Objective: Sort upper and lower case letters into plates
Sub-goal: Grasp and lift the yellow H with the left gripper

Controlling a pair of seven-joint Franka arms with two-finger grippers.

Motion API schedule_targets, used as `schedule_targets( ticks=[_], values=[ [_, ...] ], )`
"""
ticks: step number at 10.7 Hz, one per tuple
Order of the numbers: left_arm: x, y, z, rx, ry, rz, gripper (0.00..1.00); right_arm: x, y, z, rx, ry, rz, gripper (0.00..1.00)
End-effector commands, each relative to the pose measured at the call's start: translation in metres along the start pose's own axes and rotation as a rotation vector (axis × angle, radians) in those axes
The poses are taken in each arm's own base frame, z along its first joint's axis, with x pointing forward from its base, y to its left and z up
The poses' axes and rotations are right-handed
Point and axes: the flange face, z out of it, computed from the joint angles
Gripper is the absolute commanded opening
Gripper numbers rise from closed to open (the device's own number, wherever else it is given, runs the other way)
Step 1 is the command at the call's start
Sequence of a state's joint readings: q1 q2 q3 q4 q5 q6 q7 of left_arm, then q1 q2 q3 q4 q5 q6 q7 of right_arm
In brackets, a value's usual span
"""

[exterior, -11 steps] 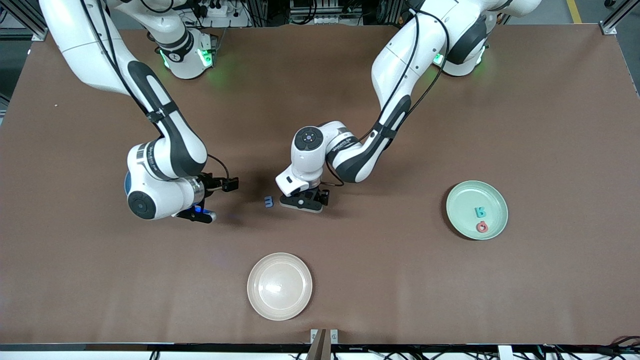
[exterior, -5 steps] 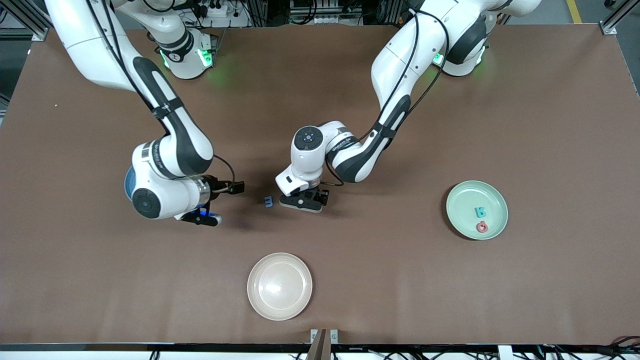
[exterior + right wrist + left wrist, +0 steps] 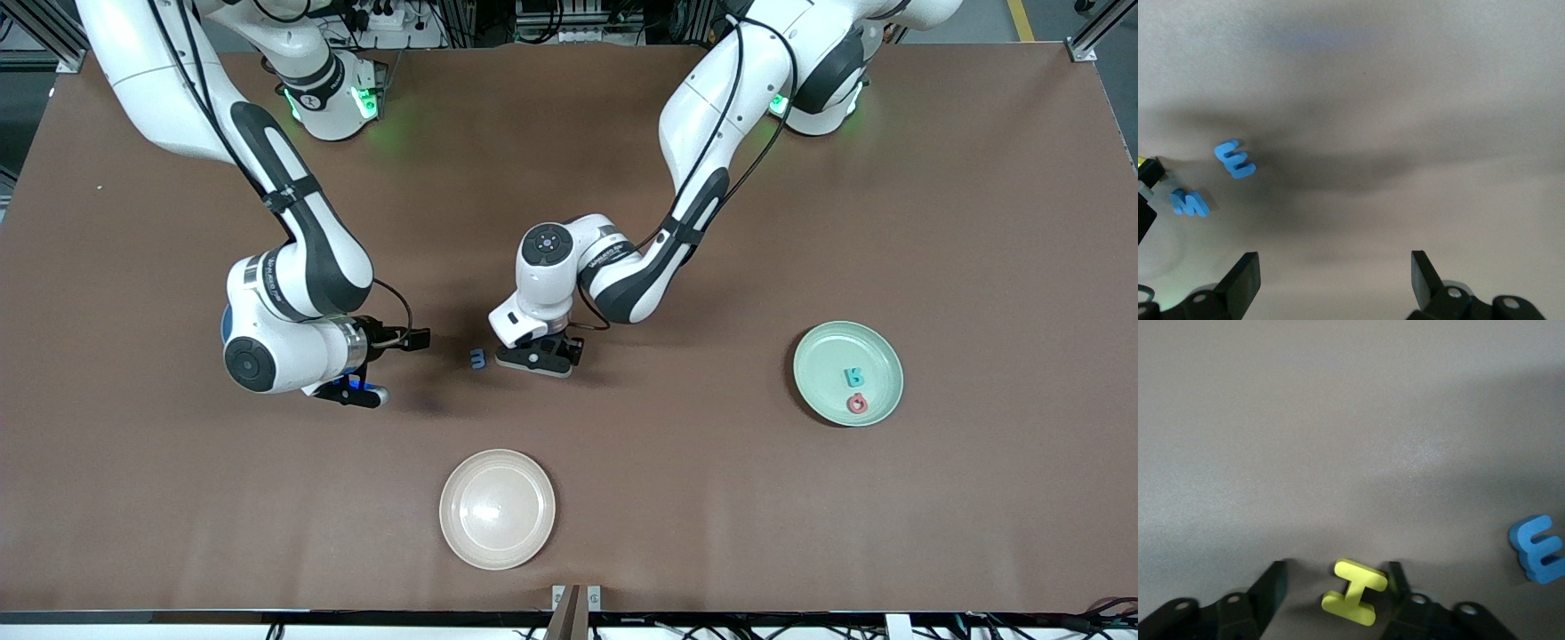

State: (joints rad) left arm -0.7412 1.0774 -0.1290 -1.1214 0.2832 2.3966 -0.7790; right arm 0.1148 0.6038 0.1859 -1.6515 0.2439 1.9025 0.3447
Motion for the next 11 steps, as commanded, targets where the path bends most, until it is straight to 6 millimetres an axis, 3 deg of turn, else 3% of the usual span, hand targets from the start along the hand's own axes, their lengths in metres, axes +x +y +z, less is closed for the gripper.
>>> schedule_targets(
  ticks=[1, 2, 4, 7, 9, 11],
  values=[
    [-0.005, 0.007, 0.010, -0.008, 0.003, -0.026, 0.56, -0.009, -0.032, 0.000, -0.027, 0.060, 0.081, 1.00],
    [-0.005, 0.007, 0.010, -0.008, 0.003, -0.026, 0.55, -0.014, -0.045, 0.005, -0.045, 0.089, 0.117, 1.00],
    [-0.005, 0.007, 0.010, -0.008, 0.003, -0.027, 0.50, -0.011, -0.051, 0.010, -0.051, 0.131, 0.128, 1.00],
    [-0.005, 0.008, 0.010, -0.009, 0.002, -0.027, 0.33, -0.010, -0.050, 0.017, -0.050, 0.134, 0.129, 1.00],
    [-0.004, 0.007, 0.009, -0.010, 0.004, -0.027, 0.14, -0.010, -0.050, 0.018, -0.050, 0.134, 0.129, 1.00],
    [-0.004, 0.007, 0.007, -0.012, 0.004, -0.031, 0.09, -0.009, -0.049, 0.021, -0.051, 0.130, 0.131, 1.00]
  ],
)
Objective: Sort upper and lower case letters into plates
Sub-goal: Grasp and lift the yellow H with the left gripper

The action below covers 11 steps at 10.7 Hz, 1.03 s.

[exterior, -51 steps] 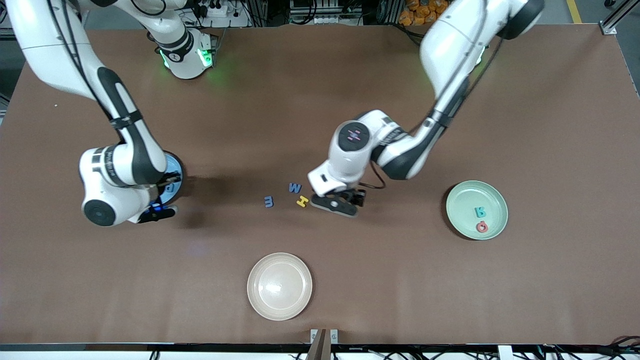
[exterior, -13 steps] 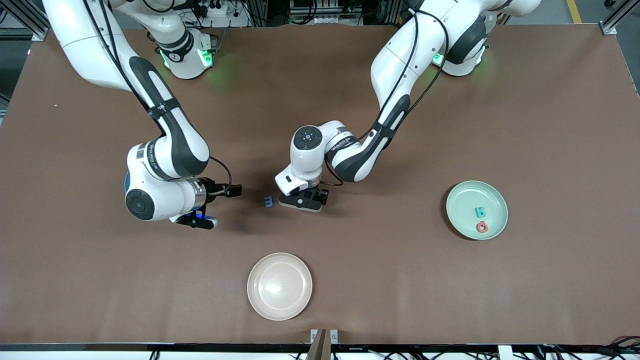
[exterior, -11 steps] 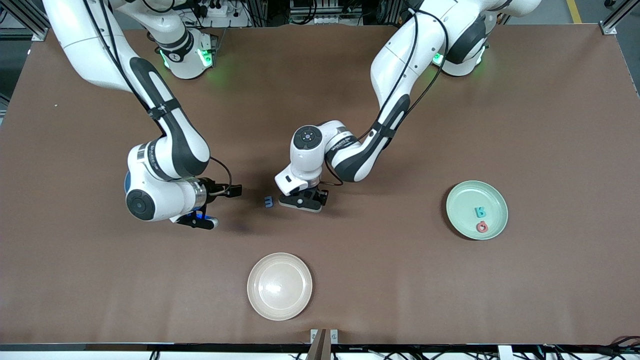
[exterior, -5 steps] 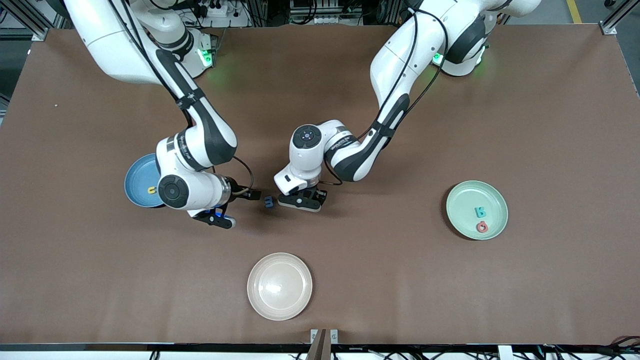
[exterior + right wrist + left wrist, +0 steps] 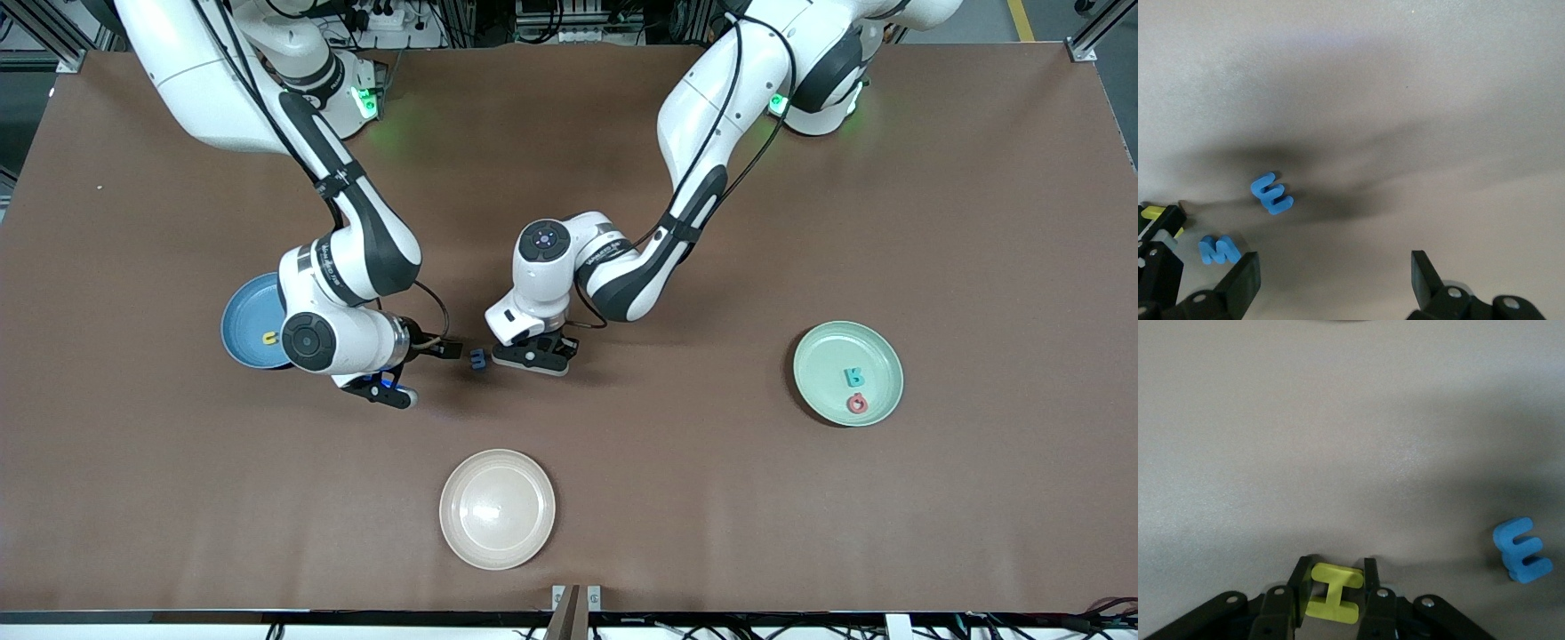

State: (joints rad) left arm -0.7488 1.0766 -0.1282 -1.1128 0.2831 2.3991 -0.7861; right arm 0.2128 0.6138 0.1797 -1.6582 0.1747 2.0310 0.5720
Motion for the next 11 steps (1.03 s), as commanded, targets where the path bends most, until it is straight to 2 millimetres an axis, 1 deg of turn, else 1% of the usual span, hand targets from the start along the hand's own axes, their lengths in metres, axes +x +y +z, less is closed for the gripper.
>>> schedule_targets(
  ticks=[1, 2, 3, 4, 5, 6, 7, 8, 9, 10, 11],
  values=[
    [-0.001, -0.001, 0.007, -0.015, -0.013, -0.049, 0.07, 0.003, 0.003, 0.004, -0.005, 0.007, 0.016, 1.00],
    [0.007, -0.007, -0.002, -0.023, -0.026, -0.075, 0.06, 0.002, 0.005, 0.009, -0.014, -0.002, 0.015, 1.00],
    [0.023, -0.025, -0.017, -0.014, -0.059, -0.112, 0.05, 0.003, 0.008, 0.011, -0.026, 0.003, 0.014, 1.00],
    [0.030, -0.032, -0.029, -0.006, -0.093, -0.109, 0.05, 0.003, 0.008, 0.012, -0.032, 0.009, 0.008, 1.00],
    [0.044, -0.047, -0.045, -0.007, -0.100, -0.127, 0.05, 0.002, 0.004, 0.013, -0.033, 0.015, 0.011, 1.00],
    [0.057, -0.067, -0.055, 0.003, -0.106, -0.147, 0.05, -0.003, -0.006, 0.014, -0.025, 0.034, -0.003, 1.00],
    [0.068, -0.088, -0.063, 0.010, -0.114, -0.144, 0.06, -0.015, -0.022, 0.020, -0.050, 0.049, -0.041, 1.00],
    [0.081, -0.121, -0.071, 0.027, -0.147, -0.158, 0.06, -0.015, -0.024, 0.024, -0.111, 0.097, -0.073, 1.00],
    [0.093, -0.167, -0.086, 0.037, -0.216, -0.174, 0.04, -0.014, -0.028, 0.028, -0.114, 0.122, -0.087, 1.00],
    [0.107, -0.218, -0.096, 0.025, -0.271, -0.153, 0.00, -0.020, -0.042, 0.038, -0.100, 0.144, -0.112, 1.00],
    [0.113, -0.263, -0.097, 0.018, -0.303, -0.155, 0.00, -0.022, -0.049, 0.042, -0.088, 0.162, -0.125, 1.00]
  ],
)
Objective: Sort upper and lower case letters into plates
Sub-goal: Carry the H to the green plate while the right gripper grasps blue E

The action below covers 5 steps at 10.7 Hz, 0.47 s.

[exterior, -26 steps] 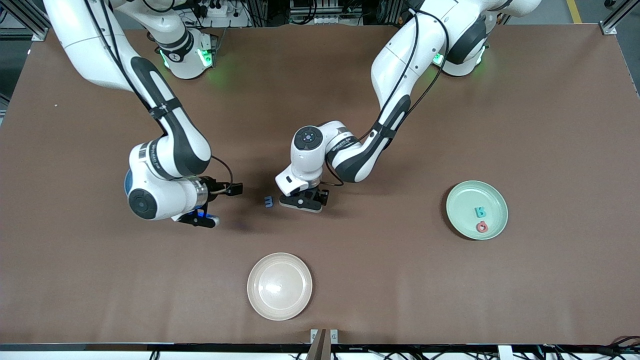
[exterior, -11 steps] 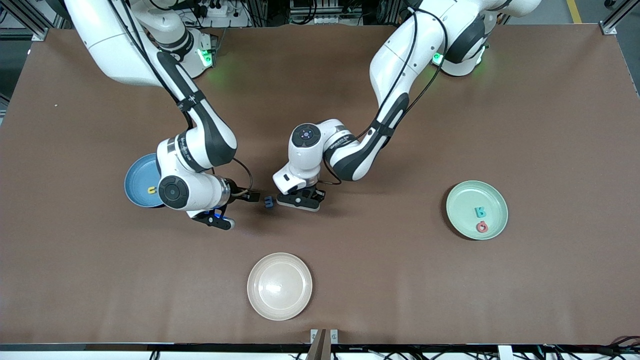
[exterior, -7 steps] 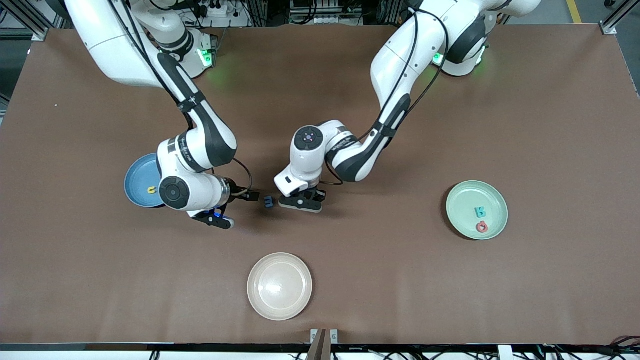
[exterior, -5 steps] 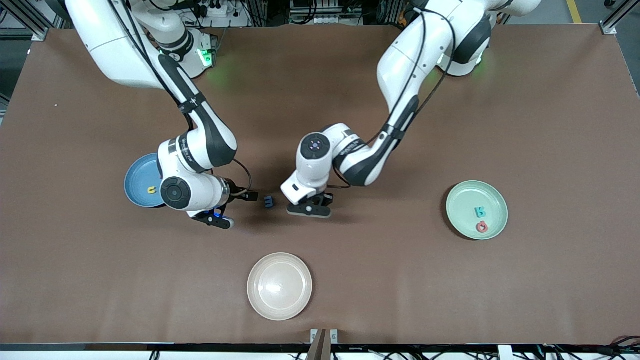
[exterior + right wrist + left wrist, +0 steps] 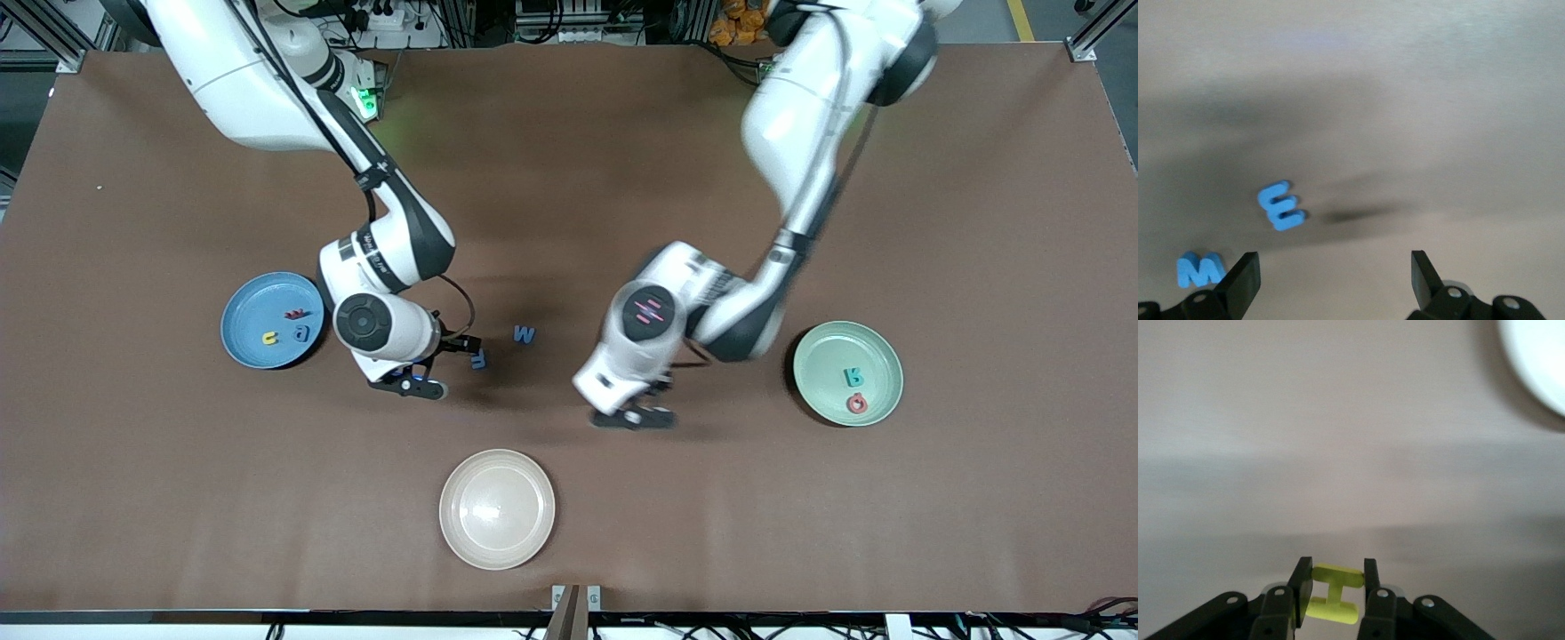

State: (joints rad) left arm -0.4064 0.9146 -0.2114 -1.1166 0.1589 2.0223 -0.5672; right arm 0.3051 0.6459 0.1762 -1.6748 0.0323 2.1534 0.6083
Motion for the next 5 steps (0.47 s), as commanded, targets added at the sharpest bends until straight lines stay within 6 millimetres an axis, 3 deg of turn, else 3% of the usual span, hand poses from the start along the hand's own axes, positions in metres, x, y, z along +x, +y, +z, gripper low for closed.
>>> schedule_targets(
  ticks=[1, 2, 3, 5],
  values=[
    [0.019, -0.107, -0.021, -0.032, -0.090, 0.033, 0.00, 0.001, -0.008, 0.011, -0.002, 0.039, -0.008, 1.00],
    [0.021, -0.156, -0.033, -0.039, -0.099, 0.096, 0.00, 0.002, -0.011, 0.015, 0.013, 0.057, -0.009, 1.00],
    [0.024, -0.207, -0.032, -0.051, -0.115, 0.151, 0.00, 0.005, -0.013, 0.022, 0.024, 0.071, -0.008, 1.00],
    [0.026, -0.275, -0.028, -0.069, -0.131, 0.209, 0.00, 0.002, -0.018, 0.032, 0.013, 0.083, -0.029, 1.00]
  ],
)
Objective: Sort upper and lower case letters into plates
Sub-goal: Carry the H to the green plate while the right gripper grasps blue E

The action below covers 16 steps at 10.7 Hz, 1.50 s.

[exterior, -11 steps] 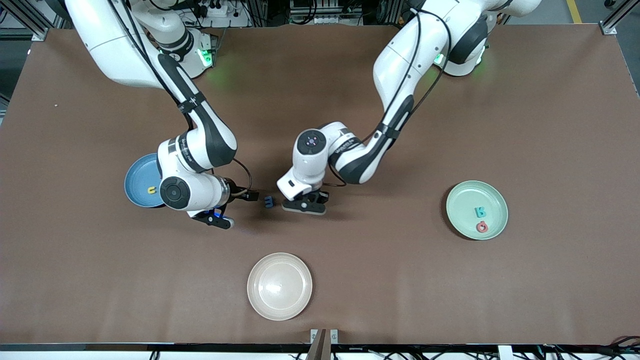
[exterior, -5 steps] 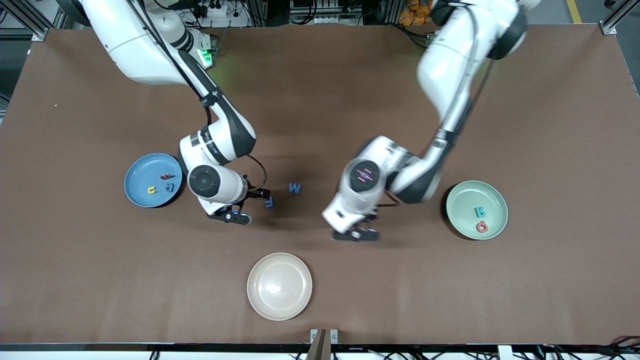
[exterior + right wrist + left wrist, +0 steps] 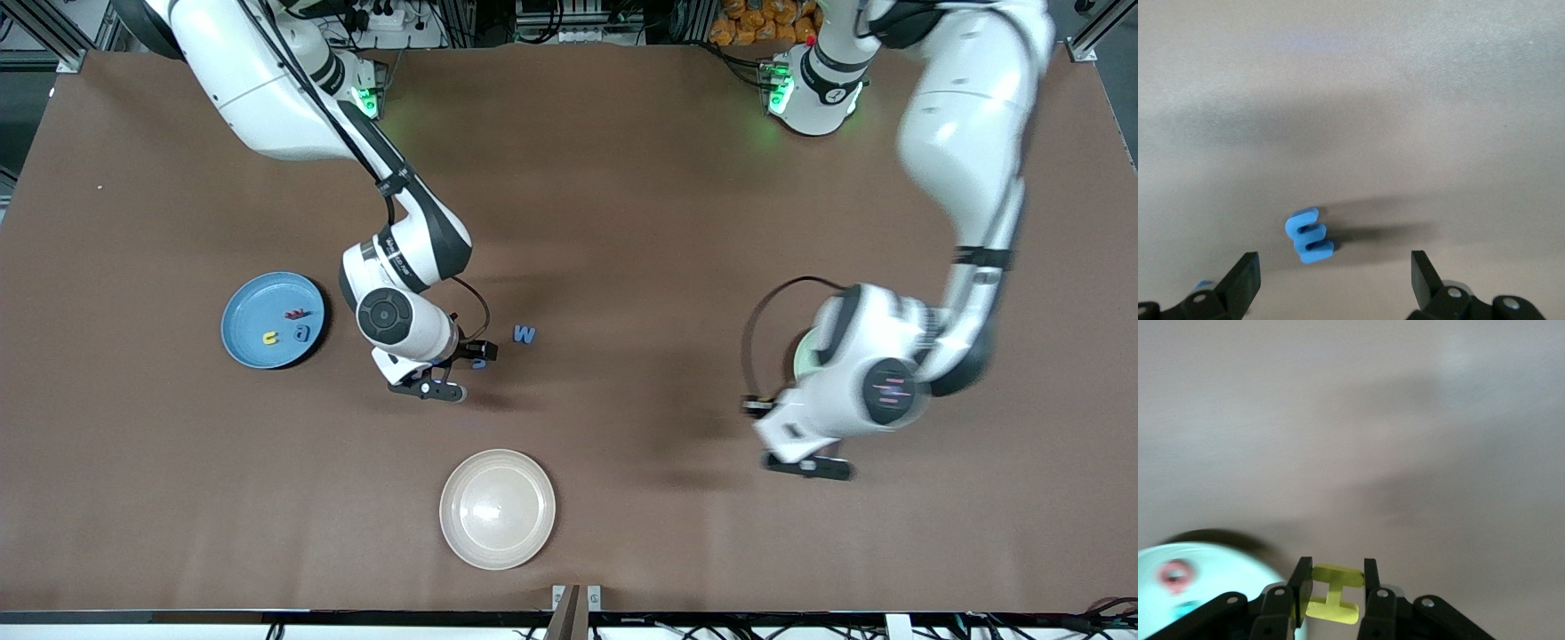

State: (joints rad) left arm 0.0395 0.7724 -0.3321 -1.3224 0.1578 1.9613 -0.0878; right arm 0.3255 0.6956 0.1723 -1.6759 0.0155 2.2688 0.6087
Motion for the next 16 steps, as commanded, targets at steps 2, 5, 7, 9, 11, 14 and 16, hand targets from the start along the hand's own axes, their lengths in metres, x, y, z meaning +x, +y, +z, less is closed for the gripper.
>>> schedule_targets(
  ticks=[2, 5, 7, 9, 11, 14, 16],
  values=[
    [-0.038, -0.058, 0.027, -0.003, -0.093, 0.100, 0.00, -0.005, -0.012, 0.014, -0.007, 0.033, -0.009, 0.98],
    [-0.054, -0.086, 0.053, 0.057, -0.153, 0.117, 0.17, -0.009, -0.016, 0.024, -0.020, 0.038, -0.028, 0.67],
    [-0.056, -0.091, 0.060, 0.055, -0.163, 0.125, 1.00, -0.008, -0.015, 0.029, -0.021, 0.035, -0.026, 0.53],
    [-0.053, -0.086, 0.053, 0.060, -0.150, 0.110, 1.00, -0.007, -0.013, 0.028, -0.020, 0.035, -0.023, 0.38],
    [-0.049, -0.070, 0.018, 0.065, -0.094, 0.065, 1.00, -0.007, -0.012, 0.029, -0.023, 0.031, -0.022, 0.23],
    [-0.047, -0.002, 0.010, 0.006, -0.078, 0.005, 1.00, 0.001, 0.003, 0.022, -0.036, 0.006, -0.006, 0.10],
    [-0.053, 0.058, 0.007, -0.018, -0.082, -0.002, 1.00, 0.015, 0.027, 0.009, -0.042, -0.037, -0.025, 0.10]
  ],
)
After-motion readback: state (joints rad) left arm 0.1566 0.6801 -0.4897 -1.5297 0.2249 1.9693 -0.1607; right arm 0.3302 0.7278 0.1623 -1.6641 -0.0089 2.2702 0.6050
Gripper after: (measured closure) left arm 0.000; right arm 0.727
